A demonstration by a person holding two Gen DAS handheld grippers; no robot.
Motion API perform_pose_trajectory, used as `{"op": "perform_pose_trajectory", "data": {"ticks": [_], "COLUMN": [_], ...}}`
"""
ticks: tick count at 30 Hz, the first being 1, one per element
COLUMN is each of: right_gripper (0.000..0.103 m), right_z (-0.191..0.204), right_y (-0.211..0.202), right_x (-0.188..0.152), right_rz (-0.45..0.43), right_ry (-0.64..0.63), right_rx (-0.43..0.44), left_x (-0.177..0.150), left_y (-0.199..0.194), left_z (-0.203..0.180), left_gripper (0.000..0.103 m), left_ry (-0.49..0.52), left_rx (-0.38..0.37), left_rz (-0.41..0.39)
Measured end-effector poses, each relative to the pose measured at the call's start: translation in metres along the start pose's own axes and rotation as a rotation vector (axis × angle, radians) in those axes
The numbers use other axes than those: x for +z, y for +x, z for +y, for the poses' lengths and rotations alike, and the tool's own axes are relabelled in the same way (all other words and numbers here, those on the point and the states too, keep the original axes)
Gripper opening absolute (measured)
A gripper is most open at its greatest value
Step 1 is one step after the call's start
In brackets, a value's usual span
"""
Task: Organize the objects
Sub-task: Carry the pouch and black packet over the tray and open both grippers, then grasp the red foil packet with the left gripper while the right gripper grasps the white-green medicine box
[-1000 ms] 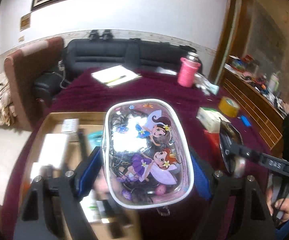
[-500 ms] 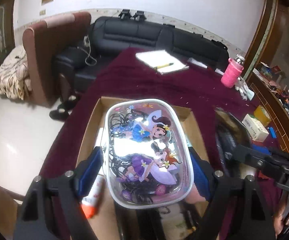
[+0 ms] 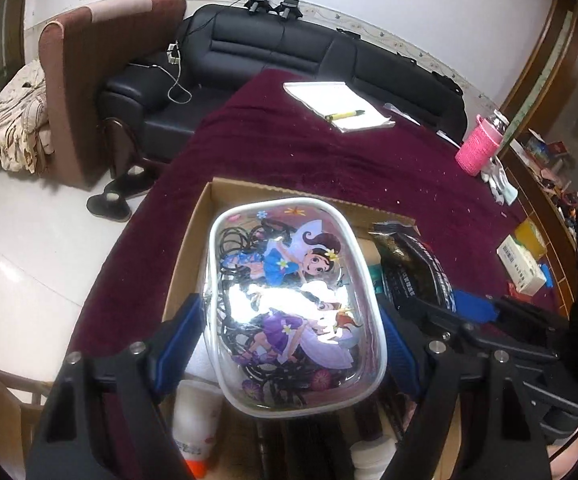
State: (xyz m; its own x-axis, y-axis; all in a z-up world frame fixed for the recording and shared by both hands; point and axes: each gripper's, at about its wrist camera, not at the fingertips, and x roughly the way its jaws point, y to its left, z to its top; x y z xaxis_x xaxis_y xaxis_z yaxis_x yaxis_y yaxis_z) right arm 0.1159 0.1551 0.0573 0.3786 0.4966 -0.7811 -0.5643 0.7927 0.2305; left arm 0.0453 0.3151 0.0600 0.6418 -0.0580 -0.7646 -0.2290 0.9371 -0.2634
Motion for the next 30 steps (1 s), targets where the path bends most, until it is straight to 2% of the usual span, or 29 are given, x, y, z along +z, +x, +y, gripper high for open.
{"op": "perform_pose_trajectory", "data": {"ticks": [2, 8, 14, 20, 26, 30], "right_gripper": [0.053, 0.066, 0.07, 0.072, 0.074, 0.074], "right_z": [-0.002, -0.014, -0.03, -0.072, -0.137, -0.188], "right_y": [0.003, -0.004, -0.027, -0.061, -0.098, -0.126], "right_x": [0.0, -0.002, -0.007, -0.018, -0.043, -0.066], "right_rz": [0.003, -0.005, -0.037, -0.072, -0.115, -0.151], "right_ry": [0.004, 0.034, 0.075, 0.175, 0.3, 0.395], "right_rx": [0.003, 0.022, 0.062, 0.099, 0.086, 0.05], "left_x": [0.0, 0.001, 0.0, -0.002, -0.007, -0.016], "left_y": [0.002, 0.005, -0.005, -0.021, -0.035, -0.037], "left_z": [0.0, 0.006, 0.002, -0.011, -0.057, -0.108], "left_gripper": [0.083, 0.084, 0.085, 0.085, 0.086, 0.088], "left_ry": [-0.004, -0.042, -0.045, -0.032, 0.046, 0.124], "left_rx": [-0.006, -0.004, -0.002, -0.006, -0.048, -0.096], "left_rz": [0.007, 0.02, 0.01, -0.008, -0.018, -0.006]}}
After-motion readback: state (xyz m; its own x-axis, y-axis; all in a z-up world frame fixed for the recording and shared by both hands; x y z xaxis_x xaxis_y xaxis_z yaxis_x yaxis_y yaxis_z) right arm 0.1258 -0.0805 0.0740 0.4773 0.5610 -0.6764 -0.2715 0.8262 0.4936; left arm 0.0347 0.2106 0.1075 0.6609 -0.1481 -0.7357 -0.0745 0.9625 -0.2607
